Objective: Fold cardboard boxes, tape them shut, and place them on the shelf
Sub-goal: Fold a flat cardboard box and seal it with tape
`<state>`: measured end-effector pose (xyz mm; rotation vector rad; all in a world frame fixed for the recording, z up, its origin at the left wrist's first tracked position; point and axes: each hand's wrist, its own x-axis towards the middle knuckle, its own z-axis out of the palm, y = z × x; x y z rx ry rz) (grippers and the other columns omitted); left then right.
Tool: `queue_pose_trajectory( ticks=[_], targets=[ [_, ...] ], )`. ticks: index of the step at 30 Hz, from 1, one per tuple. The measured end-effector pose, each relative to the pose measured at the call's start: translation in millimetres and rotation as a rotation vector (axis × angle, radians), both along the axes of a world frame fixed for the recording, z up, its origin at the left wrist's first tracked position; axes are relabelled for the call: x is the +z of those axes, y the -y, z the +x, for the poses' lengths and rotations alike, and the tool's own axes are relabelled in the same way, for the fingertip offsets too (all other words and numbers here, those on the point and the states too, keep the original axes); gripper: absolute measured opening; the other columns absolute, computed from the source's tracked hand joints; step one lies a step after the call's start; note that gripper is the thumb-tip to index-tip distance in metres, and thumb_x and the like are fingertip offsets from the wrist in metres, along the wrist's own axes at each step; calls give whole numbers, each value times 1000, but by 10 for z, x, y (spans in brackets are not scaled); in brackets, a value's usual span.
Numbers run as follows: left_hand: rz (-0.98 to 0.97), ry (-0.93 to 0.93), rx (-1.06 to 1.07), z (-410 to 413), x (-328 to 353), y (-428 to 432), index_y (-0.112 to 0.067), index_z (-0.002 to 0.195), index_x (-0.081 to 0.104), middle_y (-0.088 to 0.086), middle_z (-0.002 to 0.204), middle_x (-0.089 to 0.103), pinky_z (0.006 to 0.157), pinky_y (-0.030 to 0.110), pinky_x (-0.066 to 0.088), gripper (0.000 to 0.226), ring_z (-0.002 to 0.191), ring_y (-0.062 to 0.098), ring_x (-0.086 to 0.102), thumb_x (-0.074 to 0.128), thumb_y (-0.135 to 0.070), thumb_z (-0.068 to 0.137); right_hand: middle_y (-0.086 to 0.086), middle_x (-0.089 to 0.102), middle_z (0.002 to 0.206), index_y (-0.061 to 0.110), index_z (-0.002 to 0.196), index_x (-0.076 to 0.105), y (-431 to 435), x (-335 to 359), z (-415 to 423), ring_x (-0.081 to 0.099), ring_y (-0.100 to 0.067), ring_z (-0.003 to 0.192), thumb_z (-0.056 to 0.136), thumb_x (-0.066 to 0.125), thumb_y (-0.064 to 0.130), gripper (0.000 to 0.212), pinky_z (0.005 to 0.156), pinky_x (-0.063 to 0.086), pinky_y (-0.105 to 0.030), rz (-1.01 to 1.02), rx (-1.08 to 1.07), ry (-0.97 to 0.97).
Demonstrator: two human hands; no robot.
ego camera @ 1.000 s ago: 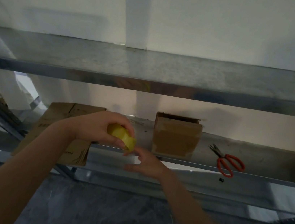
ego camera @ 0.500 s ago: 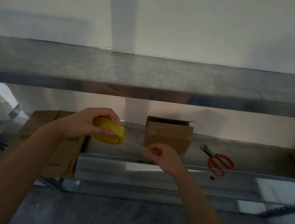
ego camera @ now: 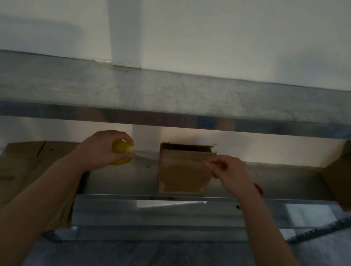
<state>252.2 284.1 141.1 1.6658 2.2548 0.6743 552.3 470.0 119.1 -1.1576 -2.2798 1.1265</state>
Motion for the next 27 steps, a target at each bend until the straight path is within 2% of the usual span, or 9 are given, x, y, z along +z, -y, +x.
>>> queue_pose_trajectory(
  ticks=[3,6,9,15,19,22,23,25,27],
  targets=[
    [-31,-75,54,68,21,-169,-37,107,61,-13,106,60,73,26,40,29,91,8,52,70,-46,81,2,73,82,19,94,74,-122,81,92,68,-7,73,89,71,26,9,75,53,-18,46,-89,-30],
    [-79,-65,91,145,99,-334,-38,111,60,-13,109,60,75,27,39,35,92,8,51,69,-50,80,9,72,79,21,91,75,-298,140,183,66,2,66,89,72,21,4,66,48,-7,54,-102,-57],
    [-203,-21,148,228,172,-489,-46,117,56,-15,115,54,86,27,42,46,108,13,53,66,-63,76,9,73,80,26,88,73,-502,170,244,69,-1,68,88,73,25,1,70,51,-13,-4,-115,-80],
    [-279,358,226,332,204,-823,-33,135,47,-8,137,49,108,34,36,105,125,16,47,74,-76,43,1,74,86,24,98,74,-953,125,332,72,-8,74,88,72,19,11,73,54,-14,-189,-112,-122],
    [-278,739,164,423,187,-992,-30,135,49,-9,144,47,117,37,24,130,132,12,42,71,-88,21,-3,75,86,20,89,74,-1259,31,425,74,-17,79,86,74,23,5,86,57,-32,-260,-149,-128],
    [-275,741,275,578,219,-1139,-18,140,45,3,142,44,115,33,23,148,138,23,34,69,-88,12,-7,76,85,18,89,75,-1435,-57,486,73,-21,80,85,74,22,5,87,57,-35,-291,-128,-107],
    [-316,724,311,624,208,-1169,-11,139,46,8,144,43,111,32,25,132,138,26,34,74,-83,32,-8,75,87,17,89,75,-1475,-82,499,73,-21,80,86,74,20,5,85,57,-34,-296,-113,-96],
    [-311,713,377,666,98,-1232,-10,133,52,5,138,49,108,32,30,73,134,28,40,68,-56,79,-8,75,87,17,88,75,-1530,-132,509,71,-17,76,86,74,20,3,77,57,-27,-289,-86,-65],
    [-203,582,380,694,-24,-1254,-25,109,68,-3,117,63,104,32,40,41,117,22,55,70,-52,79,-8,75,82,16,86,75,-1551,-184,510,69,-12,68,86,75,21,4,69,55,-19,-260,-62,-21]
  ],
)
